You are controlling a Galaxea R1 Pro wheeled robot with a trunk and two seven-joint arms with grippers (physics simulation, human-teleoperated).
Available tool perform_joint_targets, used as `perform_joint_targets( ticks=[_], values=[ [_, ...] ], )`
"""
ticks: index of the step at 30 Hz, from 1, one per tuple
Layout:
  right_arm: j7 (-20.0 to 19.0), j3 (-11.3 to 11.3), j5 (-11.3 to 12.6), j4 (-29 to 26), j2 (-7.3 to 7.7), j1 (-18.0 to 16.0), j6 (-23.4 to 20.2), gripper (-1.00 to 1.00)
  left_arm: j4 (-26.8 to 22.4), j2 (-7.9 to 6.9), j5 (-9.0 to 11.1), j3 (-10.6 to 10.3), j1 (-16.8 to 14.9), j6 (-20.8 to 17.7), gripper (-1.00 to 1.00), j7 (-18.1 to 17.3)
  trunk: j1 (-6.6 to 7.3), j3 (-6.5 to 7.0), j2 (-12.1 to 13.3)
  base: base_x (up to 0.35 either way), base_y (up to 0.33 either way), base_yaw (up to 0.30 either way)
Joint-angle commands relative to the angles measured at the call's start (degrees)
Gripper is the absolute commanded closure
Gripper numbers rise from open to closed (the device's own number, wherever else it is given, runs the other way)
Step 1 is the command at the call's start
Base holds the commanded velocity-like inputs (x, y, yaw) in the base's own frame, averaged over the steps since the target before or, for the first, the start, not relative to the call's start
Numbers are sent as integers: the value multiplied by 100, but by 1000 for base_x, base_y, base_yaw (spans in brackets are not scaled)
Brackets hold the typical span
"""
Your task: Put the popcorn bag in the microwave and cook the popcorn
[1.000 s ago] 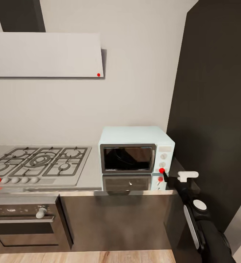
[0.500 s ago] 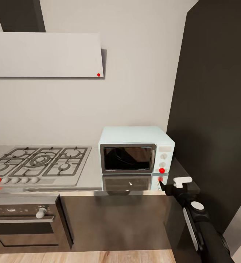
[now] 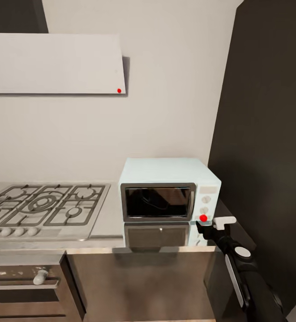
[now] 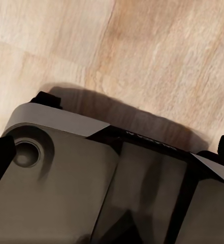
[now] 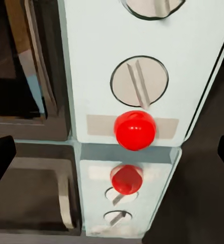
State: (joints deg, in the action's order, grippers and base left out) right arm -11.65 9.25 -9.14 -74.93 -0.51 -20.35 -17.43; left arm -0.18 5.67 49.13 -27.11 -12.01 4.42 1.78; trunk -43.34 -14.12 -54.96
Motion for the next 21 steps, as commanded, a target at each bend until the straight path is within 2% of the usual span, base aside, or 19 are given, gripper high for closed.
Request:
perform_joint_targets(
  ticks=[1,21],
  values=[
    [-37,21,-56,-2,4,-4,-24,-100,0,-2,36,-48,-3,15,-100,20,-1,-8,-5,22,0,0],
    [12,39,-44,128,-19,-4,-94,-100,0,-3,36,-48,-3,15,-100,24,-1,-8,-5,2,0,0]
  ],
)
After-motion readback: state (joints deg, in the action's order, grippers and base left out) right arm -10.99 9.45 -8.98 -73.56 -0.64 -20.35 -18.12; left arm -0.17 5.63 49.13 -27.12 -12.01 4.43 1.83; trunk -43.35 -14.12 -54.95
